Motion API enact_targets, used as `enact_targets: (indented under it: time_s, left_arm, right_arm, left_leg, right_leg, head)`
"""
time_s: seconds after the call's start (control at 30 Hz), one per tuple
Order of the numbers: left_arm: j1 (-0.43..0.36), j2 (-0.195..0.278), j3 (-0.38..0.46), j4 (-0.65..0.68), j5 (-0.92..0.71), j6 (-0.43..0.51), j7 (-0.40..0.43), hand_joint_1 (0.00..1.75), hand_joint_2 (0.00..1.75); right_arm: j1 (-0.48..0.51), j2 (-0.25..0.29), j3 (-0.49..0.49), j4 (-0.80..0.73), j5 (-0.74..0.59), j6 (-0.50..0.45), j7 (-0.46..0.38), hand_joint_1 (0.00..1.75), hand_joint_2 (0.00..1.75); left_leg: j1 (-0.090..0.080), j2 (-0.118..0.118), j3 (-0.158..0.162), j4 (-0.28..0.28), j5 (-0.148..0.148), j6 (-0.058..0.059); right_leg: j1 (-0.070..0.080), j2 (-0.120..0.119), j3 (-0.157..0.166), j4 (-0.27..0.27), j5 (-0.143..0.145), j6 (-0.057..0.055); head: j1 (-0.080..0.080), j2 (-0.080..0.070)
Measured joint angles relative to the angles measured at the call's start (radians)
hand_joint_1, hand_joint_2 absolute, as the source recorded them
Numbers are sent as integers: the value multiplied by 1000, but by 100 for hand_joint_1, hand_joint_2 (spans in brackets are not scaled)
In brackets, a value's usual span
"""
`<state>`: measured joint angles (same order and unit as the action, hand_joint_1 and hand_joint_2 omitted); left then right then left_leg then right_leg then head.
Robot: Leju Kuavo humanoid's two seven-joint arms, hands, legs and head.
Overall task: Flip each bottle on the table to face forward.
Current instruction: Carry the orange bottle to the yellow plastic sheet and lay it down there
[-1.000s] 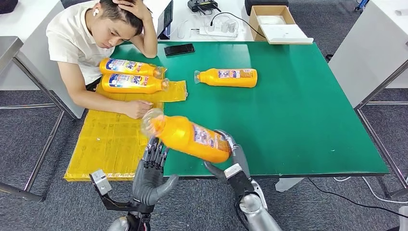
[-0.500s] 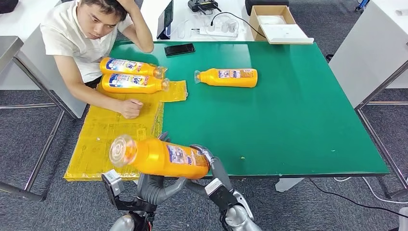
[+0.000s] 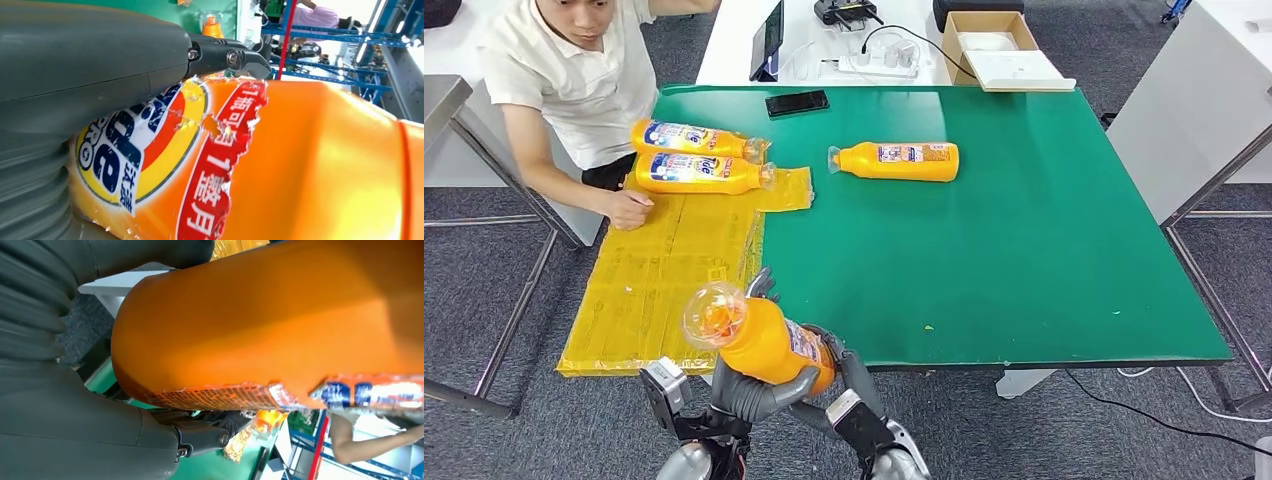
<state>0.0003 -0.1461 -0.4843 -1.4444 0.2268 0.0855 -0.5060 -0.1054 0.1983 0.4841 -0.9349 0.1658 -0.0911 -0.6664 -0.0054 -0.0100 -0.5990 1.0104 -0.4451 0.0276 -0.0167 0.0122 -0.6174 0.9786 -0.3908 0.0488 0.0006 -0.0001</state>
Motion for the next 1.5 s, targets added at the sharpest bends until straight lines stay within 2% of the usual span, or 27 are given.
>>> enact_targets:
  time_s: [0.1,0.13,0.17,0.33,0.87,0.9,0.93,0.97,1.03,1.07,1.1,1.2,1.33,1.4,1.43,1.5]
  left_arm:
    - [-1,-2,0,0,23,5,-15,156,175]
    - [-1,-2,0,0,41,1,-18,171,175]
    - [-1,-3,1,-1,67,-9,-17,175,175]
    - [3,-4,13,-10,181,-73,3,175,175]
    - [8,-8,29,-17,191,-78,6,175,175]
    - [9,-8,29,-17,191,-78,6,175,175]
    - [9,-8,29,-18,192,-80,6,175,175]
    - [9,-8,29,-18,197,-84,8,175,175]
    - [11,-8,31,-18,220,-105,18,175,175]
    - [11,-8,33,-19,238,-124,25,175,175]
    - [11,-7,36,-20,256,-147,34,175,175]
    - [12,-1,40,-27,285,-219,52,175,175]
    - [18,1,48,-29,294,-271,53,175,175]
    - [25,0,55,-33,261,-252,29,175,175]
    - [28,-1,61,-36,214,-210,11,175,175]
    - [29,-3,77,-41,80,-65,-18,175,175]
  right_arm:
    - [-1,0,14,2,-7,-12,0,175,175]
    - [-2,0,18,3,-10,-17,0,175,175]
    - [-3,-1,22,4,-13,-24,0,175,175]
    - [-7,-4,39,8,-21,-44,0,175,175]
    - [-12,-6,56,14,-23,-47,0,175,175]
    - [-12,-6,56,14,-23,-47,0,170,175]
    - [-12,-6,56,15,-23,-47,0,158,175]
    - [-12,-6,56,15,-23,-47,0,132,175]
    - [-12,-7,56,15,-24,-47,0,49,175]
    - [-12,-7,57,16,-25,-47,0,17,175]
    - [-12,-8,57,17,-27,-46,0,0,131]
    - [-11,-10,57,26,-39,-40,0,0,0]
    - [-11,-11,54,31,-67,-16,0,0,0]
    - [-5,-10,45,26,-83,-40,0,0,0]
    - [5,-14,35,17,-94,-71,0,0,0]
    - [35,-28,2,-16,-120,-138,-1,0,0]
  left_leg:
    - [0,0,0,0,0,0]
    - [0,0,0,0,0,0]
    - [0,0,0,0,0,0]
    - [0,0,0,0,0,0]
    - [0,0,0,0,0,0]
    - [0,0,0,0,0,0]
    - [0,0,0,0,0,0]
    - [0,0,0,0,0,0]
    - [0,0,0,0,0,0]
    - [0,0,0,0,0,0]
    - [0,0,0,0,0,0]
    - [0,0,0,0,0,0]
    - [0,1,0,0,0,0]
    - [0,0,0,0,0,0]
    - [0,0,0,0,0,0]
    - [0,-2,0,0,0,0]
  right_leg:
    - [0,0,0,0,0,0]
    - [0,0,0,0,0,0]
    - [0,0,0,0,0,0]
    - [0,0,0,0,0,0]
    - [0,0,0,0,0,0]
    - [0,0,0,0,0,0]
    - [0,0,0,0,0,0]
    - [0,0,0,0,0,0]
    - [0,0,0,0,0,0]
    - [0,0,0,0,0,0]
    - [0,0,0,0,0,0]
    - [0,0,0,0,0,0]
    - [0,0,0,0,0,0]
    - [0,0,0,0,0,0]
    - [0,0,0,0,0,0]
    - [0,-1,0,0,0,1]
  head:
    - [0,0]
    - [0,0]
    - [0,0]
    - [0,0]
    - [0,0]
    - [0,0]
    - [0,0]
    - [0,0]
    - [0,0]
    - [0,0]
    - [0,0]
    - [0,0]
    - [0,0]
    - [0,0]
    - [0,0]
    - [0,0]
